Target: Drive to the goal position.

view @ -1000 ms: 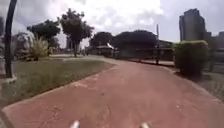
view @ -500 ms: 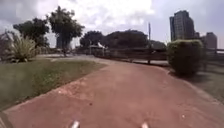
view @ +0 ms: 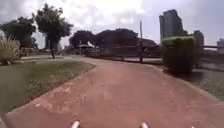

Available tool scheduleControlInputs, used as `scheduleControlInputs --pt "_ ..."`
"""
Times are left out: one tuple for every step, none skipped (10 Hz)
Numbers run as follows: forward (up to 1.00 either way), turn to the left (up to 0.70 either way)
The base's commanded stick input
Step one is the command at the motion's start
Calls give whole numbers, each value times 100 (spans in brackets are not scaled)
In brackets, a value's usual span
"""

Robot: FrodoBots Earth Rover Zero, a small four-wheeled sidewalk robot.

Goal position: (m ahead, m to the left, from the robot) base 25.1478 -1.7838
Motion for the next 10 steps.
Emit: scheduleControlInputs --pt "69 0" --pt "69 -3" --pt "69 -5" --pt "69 -3" --pt "70 -1" --pt "70 0" --pt "70 0" --pt "70 0" --pt "70 0" --pt "70 0"
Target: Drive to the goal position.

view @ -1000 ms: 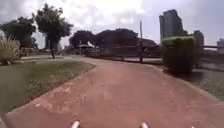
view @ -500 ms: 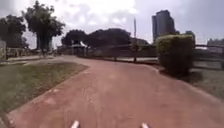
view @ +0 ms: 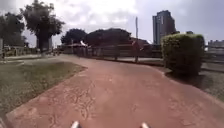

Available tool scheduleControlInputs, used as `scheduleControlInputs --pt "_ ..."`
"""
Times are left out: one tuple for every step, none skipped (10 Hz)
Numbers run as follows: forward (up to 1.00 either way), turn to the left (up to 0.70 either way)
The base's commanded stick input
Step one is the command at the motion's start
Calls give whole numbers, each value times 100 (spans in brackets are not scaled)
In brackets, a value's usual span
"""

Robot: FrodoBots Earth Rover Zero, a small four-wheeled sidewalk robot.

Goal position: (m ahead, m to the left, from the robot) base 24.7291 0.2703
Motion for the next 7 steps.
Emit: scheduleControlInputs --pt "70 0" --pt "70 0" --pt "70 0" --pt "70 0" --pt "70 1" --pt "70 2" --pt "70 2"
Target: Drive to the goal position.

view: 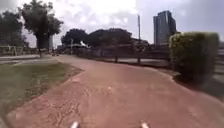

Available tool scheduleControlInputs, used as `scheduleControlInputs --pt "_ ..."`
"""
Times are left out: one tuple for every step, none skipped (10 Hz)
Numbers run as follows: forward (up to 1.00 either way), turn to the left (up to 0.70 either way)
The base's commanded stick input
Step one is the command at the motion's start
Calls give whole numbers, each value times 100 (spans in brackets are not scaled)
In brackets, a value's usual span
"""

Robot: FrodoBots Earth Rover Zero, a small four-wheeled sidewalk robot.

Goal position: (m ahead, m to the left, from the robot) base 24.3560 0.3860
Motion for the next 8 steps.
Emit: scheduleControlInputs --pt "70 2" --pt "70 0" --pt "70 2" --pt "70 8" --pt "70 35" --pt "70 28" --pt "70 0" --pt "70 0"
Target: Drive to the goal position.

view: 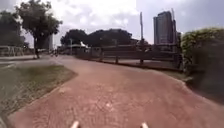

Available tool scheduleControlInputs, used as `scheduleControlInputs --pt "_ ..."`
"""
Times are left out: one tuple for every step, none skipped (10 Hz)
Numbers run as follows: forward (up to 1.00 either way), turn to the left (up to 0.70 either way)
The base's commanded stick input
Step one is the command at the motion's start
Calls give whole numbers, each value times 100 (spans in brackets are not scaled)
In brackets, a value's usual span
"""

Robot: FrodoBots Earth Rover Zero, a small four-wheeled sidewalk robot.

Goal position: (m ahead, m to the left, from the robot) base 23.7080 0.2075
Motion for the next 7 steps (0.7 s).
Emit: scheduleControlInputs --pt "70 0" --pt "70 0" --pt "70 1" --pt "70 2" --pt "70 3" --pt "70 7" --pt "70 35"
